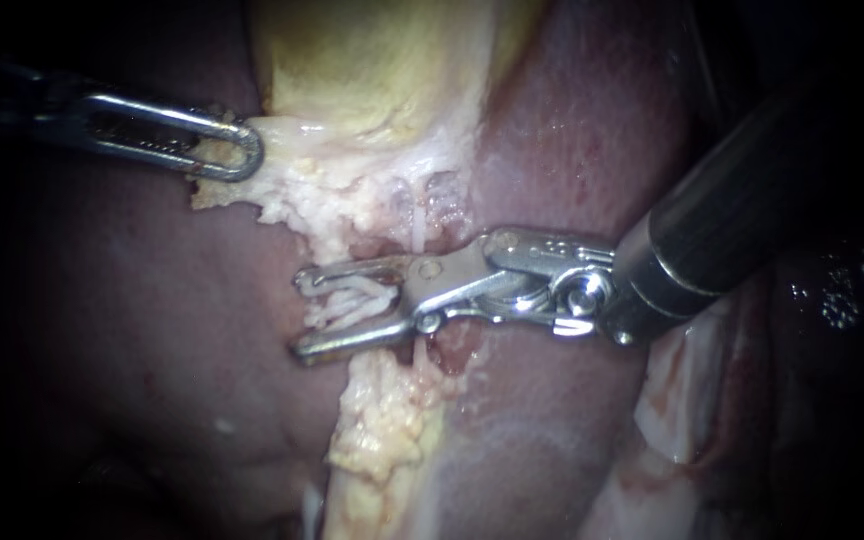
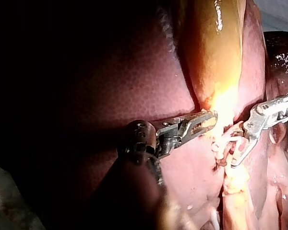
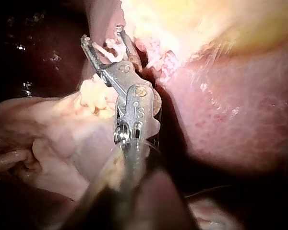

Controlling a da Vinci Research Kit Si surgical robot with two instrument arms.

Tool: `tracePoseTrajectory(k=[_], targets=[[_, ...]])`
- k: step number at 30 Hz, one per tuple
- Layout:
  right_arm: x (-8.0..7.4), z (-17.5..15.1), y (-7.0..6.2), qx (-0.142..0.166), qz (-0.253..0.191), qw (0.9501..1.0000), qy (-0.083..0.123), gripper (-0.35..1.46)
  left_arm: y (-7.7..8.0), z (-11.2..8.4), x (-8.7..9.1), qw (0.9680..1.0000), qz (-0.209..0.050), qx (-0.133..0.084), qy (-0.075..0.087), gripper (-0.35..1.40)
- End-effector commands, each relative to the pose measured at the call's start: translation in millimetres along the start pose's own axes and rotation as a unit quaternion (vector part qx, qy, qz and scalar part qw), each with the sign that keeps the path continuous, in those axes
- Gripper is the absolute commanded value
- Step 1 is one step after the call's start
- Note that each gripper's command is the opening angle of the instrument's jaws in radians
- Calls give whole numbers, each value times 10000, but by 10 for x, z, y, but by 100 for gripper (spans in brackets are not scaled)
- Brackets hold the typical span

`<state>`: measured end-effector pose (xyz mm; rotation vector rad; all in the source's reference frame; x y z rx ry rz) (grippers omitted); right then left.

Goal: Clipping third clip left tube

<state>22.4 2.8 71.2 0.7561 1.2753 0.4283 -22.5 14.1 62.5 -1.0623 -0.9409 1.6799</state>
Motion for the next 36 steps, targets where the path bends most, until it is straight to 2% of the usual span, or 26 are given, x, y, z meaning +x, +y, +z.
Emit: tracePoseTrajectory(k=[1, 12, 20, 24, 36], targets=[[1, 0, -2, 5, 0, 10000, 0, 41, 0, 0, 0, 10000, 0, -1, -1, -35], [15, -20, -28, 100, 8, 9999, 60, 49, 0, -3, 0, 10000, 0, -6, -5, -35], [24, -49, -37, 183, -10, 9997, 135, 49, 0, -3, 0, 10000, 0, -6, -5, -35], [22, -60, -34, 192, -6, 9997, 133, 49, 1, -3, 0, 10000, -1, -6, -5, -35], [13, -60, -4, 91, -30, 9997, 205, 49, 1, -2, -1, 10000, -1, -2, -2, -35]])
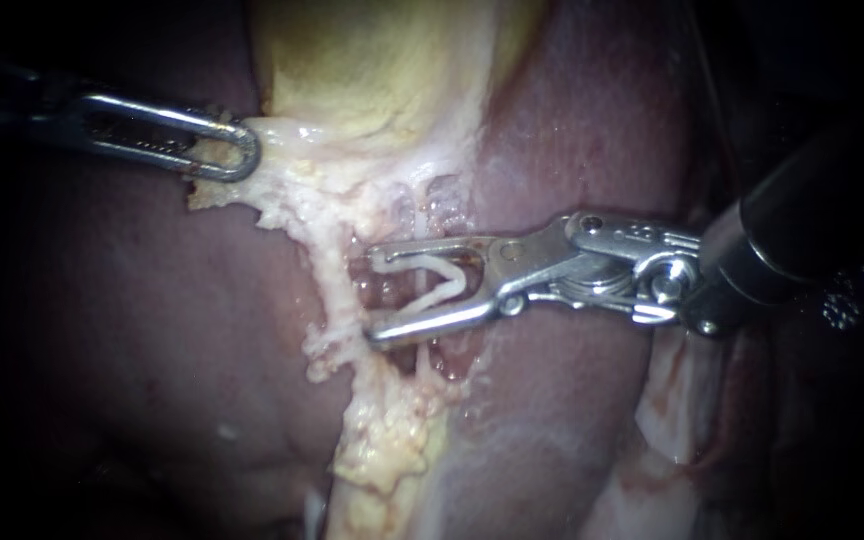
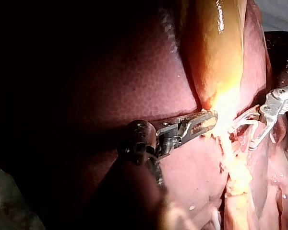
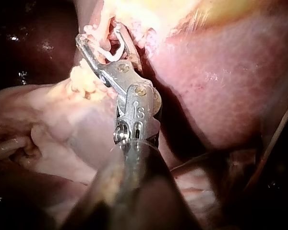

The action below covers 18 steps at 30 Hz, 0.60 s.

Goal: Clipping third clip left tube

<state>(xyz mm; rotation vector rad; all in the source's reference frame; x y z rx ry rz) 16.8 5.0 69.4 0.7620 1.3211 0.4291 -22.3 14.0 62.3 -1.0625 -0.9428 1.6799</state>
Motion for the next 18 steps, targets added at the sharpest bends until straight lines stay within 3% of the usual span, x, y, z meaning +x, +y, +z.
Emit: tracePoseTrajectory(k=[1, 8, 18], targets=[[-1, 1, 2, -20, 0, 10000, 19, 49, 0, 0, 0, 10000, -1, 6, 3, -35], [-5, 18, 14, 151, -19, 9997, 192, 50, -1, 1, 0, 10000, 1, 8, 4, -35], [-15, 52, 17, 345, -116, 9989, 301, 50, -1, 2, 0, 10000, 0, 9, 5, -35]])
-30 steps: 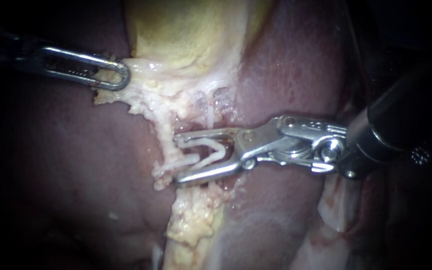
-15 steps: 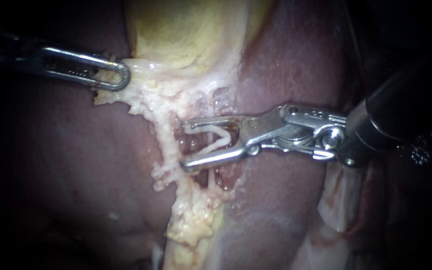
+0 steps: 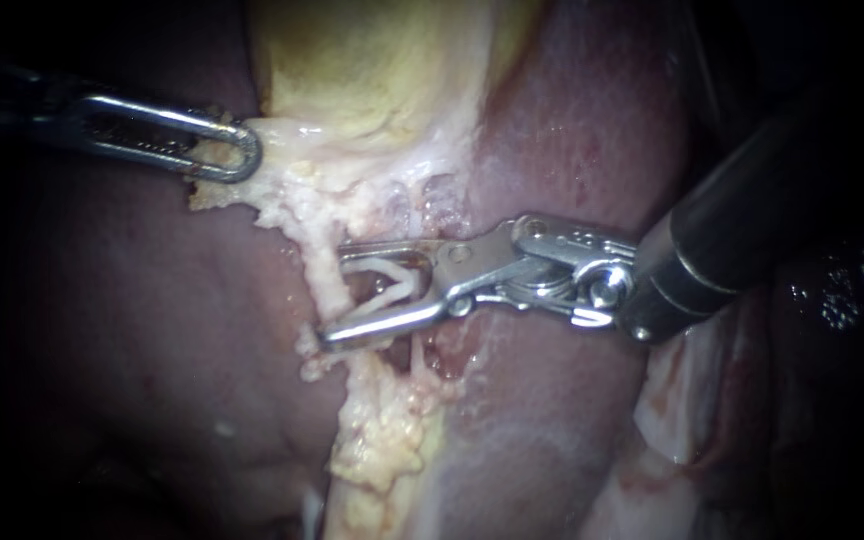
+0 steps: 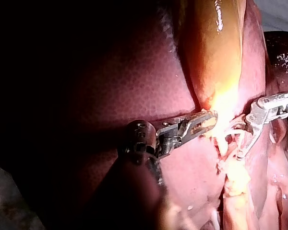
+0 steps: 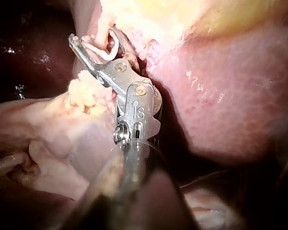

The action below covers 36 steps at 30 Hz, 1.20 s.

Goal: Clipping third clip left tube

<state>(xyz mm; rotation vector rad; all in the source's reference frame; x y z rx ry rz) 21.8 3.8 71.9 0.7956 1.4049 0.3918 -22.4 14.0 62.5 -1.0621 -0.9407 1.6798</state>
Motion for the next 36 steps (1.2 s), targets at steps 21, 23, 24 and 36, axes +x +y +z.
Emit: tracePoseTrajectory(k=[21, 23, 24, 36], targets=[[20, 29, -7, 40, 14, 9995, 320, 50, -1, 1, 0, 10000, 1, 1, 1, -35], [24, 28, -10, 48, 25, 9995, 325, 50, -1, 1, 0, 10000, 1, 1, 1, -35], [26, 28, -12, 54, 30, 9994, 327, 49, -1, 1, 0, 10000, 1, 2, 1, -35], [67, 14, -49, 167, 338, 9986, 366, 43, -1, 1, 0, 10000, 1, 1, 1, -35]])
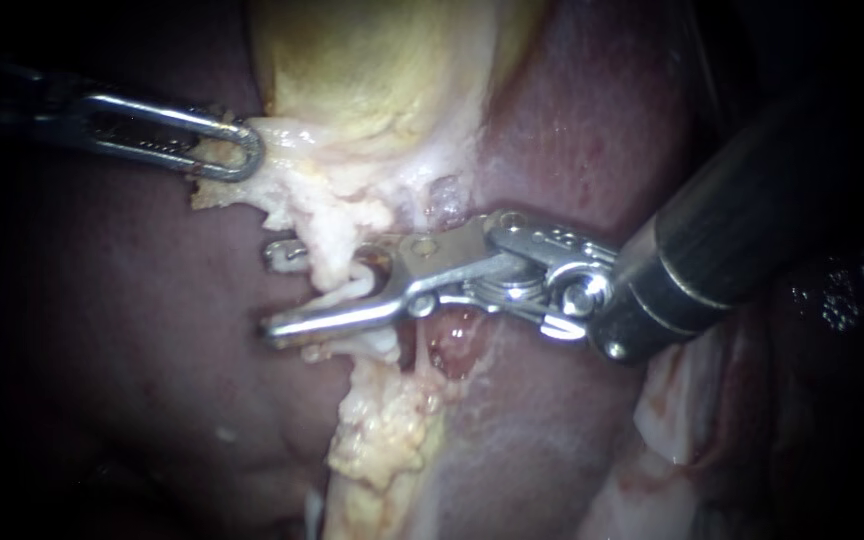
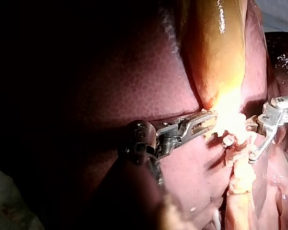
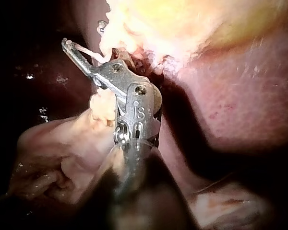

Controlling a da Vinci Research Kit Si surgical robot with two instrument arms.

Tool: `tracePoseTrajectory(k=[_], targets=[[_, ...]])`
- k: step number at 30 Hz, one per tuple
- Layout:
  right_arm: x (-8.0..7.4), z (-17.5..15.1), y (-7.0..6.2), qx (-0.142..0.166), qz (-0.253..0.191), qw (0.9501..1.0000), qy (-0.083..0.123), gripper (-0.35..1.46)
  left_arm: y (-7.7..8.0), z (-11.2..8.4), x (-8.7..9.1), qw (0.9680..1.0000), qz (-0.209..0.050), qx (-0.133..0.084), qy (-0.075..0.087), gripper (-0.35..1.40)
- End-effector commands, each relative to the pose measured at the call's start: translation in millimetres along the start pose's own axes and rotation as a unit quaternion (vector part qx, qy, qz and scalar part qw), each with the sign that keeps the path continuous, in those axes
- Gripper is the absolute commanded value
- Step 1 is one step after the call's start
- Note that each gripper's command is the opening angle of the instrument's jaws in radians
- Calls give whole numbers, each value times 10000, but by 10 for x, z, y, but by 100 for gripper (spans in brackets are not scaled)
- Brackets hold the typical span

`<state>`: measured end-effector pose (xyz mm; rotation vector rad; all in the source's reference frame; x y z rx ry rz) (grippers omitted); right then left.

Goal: Clipping third clip left tube

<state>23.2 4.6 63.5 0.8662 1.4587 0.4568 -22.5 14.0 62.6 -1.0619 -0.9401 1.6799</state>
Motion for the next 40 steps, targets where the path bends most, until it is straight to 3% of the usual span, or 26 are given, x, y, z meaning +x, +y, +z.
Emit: tracePoseTrajectory(k=[1, 11, 21, 24, 40], targets=[[3, 0, -2, 10, 0, 10000, -2, 42, 0, 0, 0, 10000, 1, -2, 0, -35], [8, -2, -10, 33, 71, 10000, 1, 26, 0, 0, 0, 10000, 2, -2, 0, -35], [7, -6, -12, 44, 159, 9999, -1, -20, -1, 0, -1, 10000, 4, -1, 0, -35], [5, -8, -13, 49, 363, 9993, 1, -35, -1, 0, -1, 10000, 4, 0, 0, -35], [2, -9, -14, 71, 414, 9991, -9, -35, -2, 1, -1, 10000, 5, -1, -1, -35]])
